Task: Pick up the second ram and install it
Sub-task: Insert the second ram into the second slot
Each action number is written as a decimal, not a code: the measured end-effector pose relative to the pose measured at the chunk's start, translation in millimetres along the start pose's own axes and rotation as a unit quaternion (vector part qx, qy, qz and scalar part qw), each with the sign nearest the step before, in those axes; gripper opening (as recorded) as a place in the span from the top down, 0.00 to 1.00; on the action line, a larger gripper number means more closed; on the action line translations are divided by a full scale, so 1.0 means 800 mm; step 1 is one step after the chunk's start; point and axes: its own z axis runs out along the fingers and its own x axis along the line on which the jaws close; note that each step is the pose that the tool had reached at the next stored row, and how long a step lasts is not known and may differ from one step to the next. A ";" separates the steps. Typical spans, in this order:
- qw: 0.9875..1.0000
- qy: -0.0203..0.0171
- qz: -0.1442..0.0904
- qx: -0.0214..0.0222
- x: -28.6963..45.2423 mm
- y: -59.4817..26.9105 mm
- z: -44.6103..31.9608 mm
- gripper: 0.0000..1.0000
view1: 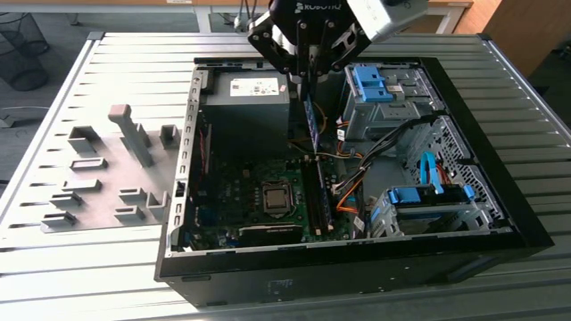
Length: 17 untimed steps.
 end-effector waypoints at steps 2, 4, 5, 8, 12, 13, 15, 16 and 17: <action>1.000 0.000 0.000 0.000 0.0000 0.000 0.0024 0.86; 1.000 0.000 0.000 0.000 0.0000 0.000 0.0045 0.86; 1.000 0.000 0.000 0.000 0.0001 0.000 0.0053 0.86; 1.000 0.000 0.000 0.000 0.0001 0.000 0.0077 0.86; 1.000 0.000 0.000 0.000 0.0003 0.000 0.0136 0.86; 1.000 0.000 0.000 0.000 0.0003 0.000 0.0155 0.86; 1.000 0.000 0.000 0.000 0.0004 0.000 0.0187 0.86; 1.000 0.000 0.000 0.000 0.0004 0.000 0.0199 0.86; 1.000 0.000 0.000 0.000 0.0004 0.000 0.0209 0.86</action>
